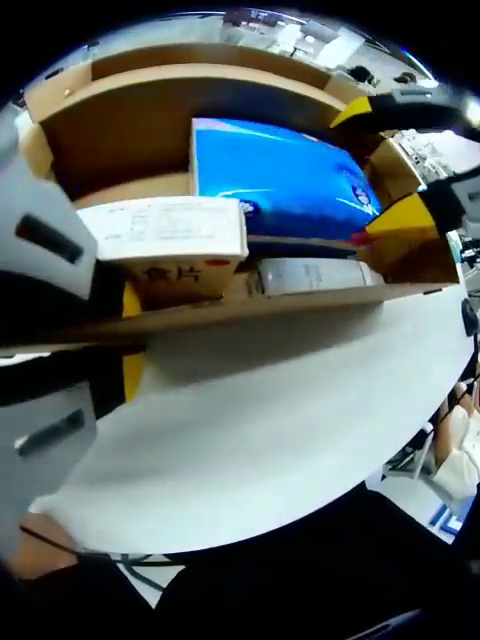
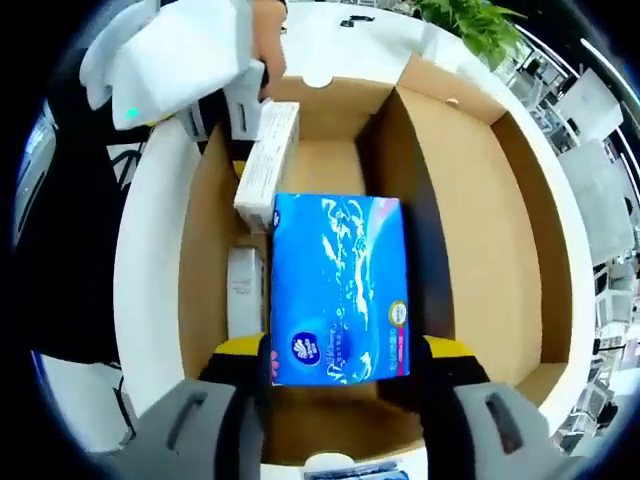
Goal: Operate the shoe box by opening the lid, removing the specified soft item, and placing it in the target area until the item is outside and the box remains undamaged.
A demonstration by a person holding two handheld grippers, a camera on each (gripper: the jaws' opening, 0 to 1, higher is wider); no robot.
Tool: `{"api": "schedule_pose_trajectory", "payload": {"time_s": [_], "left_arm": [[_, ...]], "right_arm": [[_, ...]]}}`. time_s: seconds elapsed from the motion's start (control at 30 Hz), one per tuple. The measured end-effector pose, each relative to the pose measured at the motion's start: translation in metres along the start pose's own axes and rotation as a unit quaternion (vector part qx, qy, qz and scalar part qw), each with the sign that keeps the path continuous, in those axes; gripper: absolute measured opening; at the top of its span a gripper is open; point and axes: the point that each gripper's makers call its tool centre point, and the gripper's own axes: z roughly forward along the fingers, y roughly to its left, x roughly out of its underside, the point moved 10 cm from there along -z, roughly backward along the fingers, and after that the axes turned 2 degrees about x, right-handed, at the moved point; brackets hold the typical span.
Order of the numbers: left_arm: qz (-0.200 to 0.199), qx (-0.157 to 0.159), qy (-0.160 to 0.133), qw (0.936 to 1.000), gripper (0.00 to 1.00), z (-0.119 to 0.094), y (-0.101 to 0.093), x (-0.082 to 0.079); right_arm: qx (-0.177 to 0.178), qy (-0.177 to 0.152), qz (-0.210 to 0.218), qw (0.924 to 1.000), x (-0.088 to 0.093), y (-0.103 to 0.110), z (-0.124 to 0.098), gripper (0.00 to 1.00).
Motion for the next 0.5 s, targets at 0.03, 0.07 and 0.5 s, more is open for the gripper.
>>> {"api": "schedule_pose_trajectory", "payload": {"time_s": [0.03,0.07,0.5], "left_arm": [[0.000,0.000,0.000,1.0000,0.05,0.000,0.000,0.000],[0.001,0.001,-0.001,1.0000,0.05,0.000,0.000,0.000],[0.004,0.004,-0.006,1.0000,0.06,0.000,-0.001,0.001]], "right_arm": [[0.000,-0.001,-0.010,1.0000,-0.008,0.000,0.002,0.62],[-0.003,-0.001,-0.014,0.9999,-0.014,0.000,0.005,0.62],[-0.043,0.037,0.004,0.9984,-0.029,-0.004,0.040,0.66]]}}
